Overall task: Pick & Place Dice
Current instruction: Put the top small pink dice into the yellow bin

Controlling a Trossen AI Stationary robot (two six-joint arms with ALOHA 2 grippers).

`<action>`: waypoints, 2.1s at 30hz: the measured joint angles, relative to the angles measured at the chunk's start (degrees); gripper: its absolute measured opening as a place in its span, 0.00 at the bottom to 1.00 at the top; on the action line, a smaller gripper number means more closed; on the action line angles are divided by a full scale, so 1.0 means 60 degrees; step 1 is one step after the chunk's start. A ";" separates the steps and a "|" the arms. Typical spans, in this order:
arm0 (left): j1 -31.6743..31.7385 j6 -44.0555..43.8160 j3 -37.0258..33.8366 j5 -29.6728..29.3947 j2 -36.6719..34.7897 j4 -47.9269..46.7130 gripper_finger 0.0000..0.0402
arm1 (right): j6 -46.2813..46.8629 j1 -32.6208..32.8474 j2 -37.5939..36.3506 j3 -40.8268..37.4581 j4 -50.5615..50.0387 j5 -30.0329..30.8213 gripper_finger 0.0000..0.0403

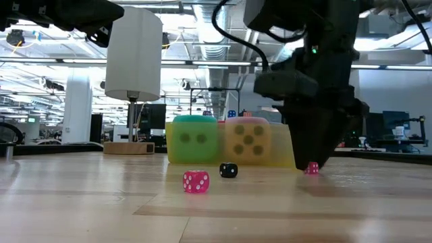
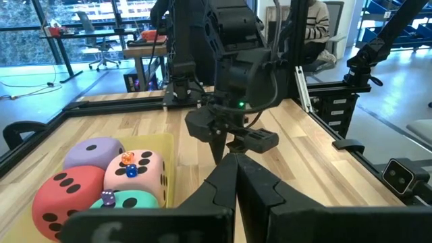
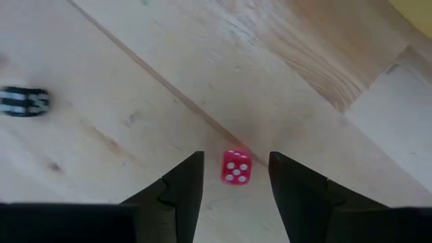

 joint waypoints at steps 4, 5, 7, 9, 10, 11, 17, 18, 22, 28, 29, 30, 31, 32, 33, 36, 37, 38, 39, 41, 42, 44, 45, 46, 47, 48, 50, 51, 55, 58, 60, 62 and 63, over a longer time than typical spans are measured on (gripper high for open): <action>-0.0001 0.0000 0.0000 -0.0004 -0.0001 0.0000 0.00 | 0.0015 0.0000 -0.0056 -0.0445 0.0558 0.0020 0.41; -0.0003 0.0000 0.0000 -0.0001 0.0002 0.0000 0.00 | 0.0046 0.0000 -0.0067 -0.0493 0.0643 0.0041 0.40; 0.0000 0.0000 0.0000 0.0000 -0.0001 0.0000 0.00 | 0.0055 0.0000 -0.0066 -0.0498 0.0657 0.0062 0.40; 0.0000 0.0000 0.0000 -0.0004 -0.0001 0.0000 0.00 | 0.0069 0.0000 -0.0062 -0.0498 0.0646 0.0055 0.38; 0.0000 0.0000 0.0000 0.0000 -0.0001 0.0000 0.00 | 0.0069 0.0000 -0.0062 -0.0498 0.0632 0.0058 0.37; -0.0004 0.0000 0.0000 -0.0001 0.0000 0.0000 0.00 | 0.0069 0.0000 -0.0057 -0.0502 0.0624 0.0058 0.36; -0.0003 0.0000 0.0000 0.0000 -0.0001 0.0000 0.00 | 0.0143 -0.0007 -0.0044 -0.0505 0.0598 0.0036 0.28; 0.0000 0.0000 0.0000 0.0000 -0.0001 0.0000 0.00 | 0.0168 -0.0007 -0.0041 -0.0485 0.0582 0.0030 0.27; -0.0002 0.0000 0.0000 -0.0002 -0.0001 0.0000 0.00 | 0.0166 -0.0011 0.0004 -0.0304 0.0314 -0.0015 0.22; 0.0000 0.0000 0.0000 0.0000 0.0003 0.0000 0.00 | -0.0168 -0.0007 0.0031 -0.0121 0.0448 -0.0058 0.14; 0.0000 0.0000 0.0000 -0.0004 0.0001 0.0000 0.00 | -0.0297 -0.0007 0.0029 -0.0119 0.0451 -0.0058 0.13; 0.0000 0.0000 0.0000 -0.0004 0.0003 0.0000 0.00 | -0.0374 -0.0007 0.0021 -0.0119 0.0448 -0.0057 0.13; 0.0000 0.0000 0.0000 -0.0002 -0.0001 0.0000 0.00 | -0.0412 -0.0007 -0.0011 -0.0123 0.0435 -0.0055 0.13; 0.0000 0.0000 0.0000 -0.0004 0.0001 0.0000 0.00 | -0.0476 -0.0018 -0.0054 -0.0119 0.0439 -0.0048 0.13; -0.0002 0.0000 0.0000 -0.0004 0.0003 0.0000 0.00 | -0.0501 -0.0025 -0.0066 -0.0060 0.0381 -0.0044 0.13; 0.0000 0.0000 0.0000 -0.0004 0.0000 0.0000 0.00 | -0.0753 -0.0091 -0.0185 0.0095 0.0119 0.0022 0.15; 0.0000 0.0000 0.0000 -0.0004 -0.0001 0.0000 0.00 | -0.0843 -0.0099 -0.0208 0.0209 0.0138 0.0041 0.15; 0.0000 0.0000 0.0000 -0.0002 0.0003 -0.0002 0.00 | -0.0967 -0.0146 -0.0236 0.0324 0.0110 0.0095 0.15; -0.0002 0.0000 0.0000 -0.0003 0.0000 0.0000 0.00 | -0.1109 -0.0181 -0.0316 0.0400 -0.0066 0.0179 0.15; -0.0003 0.0000 0.0000 -0.0004 0.0002 -0.0003 0.00 | -0.1440 -0.0273 -0.0429 0.0619 -0.0363 0.0272 0.14; 0.0000 0.0000 0.0000 -0.0004 0.0003 -0.0003 0.00 | -0.1635 -0.0341 -0.0486 0.0745 -0.0304 0.0336 0.14; -0.0001 0.0000 0.0000 -0.0001 -0.0001 -0.0004 0.00 | -0.2013 -0.0500 -0.0731 0.0848 -0.0690 0.0703 0.14; 0.0000 0.0000 0.0000 0.0000 0.0003 -0.0017 0.00 | -0.2198 -0.0599 -0.0812 0.0968 -0.0654 0.0862 0.14; 0.0000 0.0000 -0.0004 0.0000 0.0003 -0.0033 0.00 | -0.2370 -0.0702 -0.0924 0.1038 -0.0596 0.1037 0.14; -0.0004 0.0000 -0.0004 -0.0003 0.0003 -0.0019 0.00 | -0.2545 -0.0816 -0.1072 0.1055 -0.0773 0.1205 0.14; -0.0004 0.0000 -0.0004 -0.0001 0.0027 -0.0001 0.00 | -0.2726 -0.0915 -0.1234 0.1058 -0.0955 0.1378 0.14; -0.0002 0.0000 -0.0011 0.0000 0.0036 -0.0109 0.00 | -0.3021 -0.1160 -0.1549 0.1076 -0.0900 0.1606 0.14; -0.0009 0.0000 -0.0015 0.0000 0.0069 -0.0058 0.00 | -0.3127 -0.1282 -0.1709 0.1073 -0.0987 0.1694 0.14; 0.0000 0.0000 -0.0011 0.0000 0.0130 -0.0065 0.00 | -0.3563 -0.1704 -0.2266 0.1065 -0.1272 0.2309 0.14; 0.0000 0.0000 -0.0007 0.0000 0.0128 -0.0065 0.00 | -0.3985 -0.2032 -0.2419 0.1061 -0.1277 0.2475 0.14; 0.0000 0.0000 -0.0007 0.0000 0.0127 -0.0058 0.00 | -0.4240 -0.2247 -0.2383 0.1061 -0.1157 0.2528 0.14; 0.0000 0.0000 -0.0007 0.0000 0.0127 -0.0058 0.00 | -0.4512 -0.2440 -0.2308 0.1056 -0.1044 0.2527 0.14; 0.0000 0.0000 -0.0007 0.0000 0.0127 -0.0058 0.00 | -0.4675 -0.2526 -0.2203 0.1055 -0.0929 0.2533 0.14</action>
